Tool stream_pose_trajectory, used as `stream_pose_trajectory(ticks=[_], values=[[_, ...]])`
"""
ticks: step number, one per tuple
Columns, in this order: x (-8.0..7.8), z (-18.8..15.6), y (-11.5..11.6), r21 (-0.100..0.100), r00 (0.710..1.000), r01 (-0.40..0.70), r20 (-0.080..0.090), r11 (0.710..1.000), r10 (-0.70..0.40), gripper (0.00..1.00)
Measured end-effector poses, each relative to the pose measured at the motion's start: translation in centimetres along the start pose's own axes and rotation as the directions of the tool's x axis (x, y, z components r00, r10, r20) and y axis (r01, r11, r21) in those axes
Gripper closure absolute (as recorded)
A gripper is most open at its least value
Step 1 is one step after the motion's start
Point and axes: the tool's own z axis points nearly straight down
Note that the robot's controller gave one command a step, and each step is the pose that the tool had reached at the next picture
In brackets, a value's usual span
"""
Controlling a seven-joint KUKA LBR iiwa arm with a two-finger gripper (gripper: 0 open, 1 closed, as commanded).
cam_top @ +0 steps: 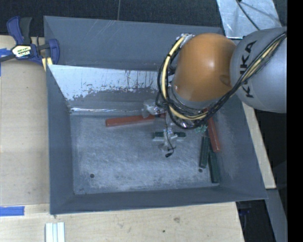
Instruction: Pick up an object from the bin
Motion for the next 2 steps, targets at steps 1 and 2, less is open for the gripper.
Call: stream_pose_trajectory(ticks=[1,2], values=[[-2.1,4.7,-6.5,-0.002,1.0,-0.027,-0.013,1.0,0.027,0.0],[0.4,10.1,-8.8,-0.004,0.99,-0.139,-0.013,0.99,0.139,0.0]])
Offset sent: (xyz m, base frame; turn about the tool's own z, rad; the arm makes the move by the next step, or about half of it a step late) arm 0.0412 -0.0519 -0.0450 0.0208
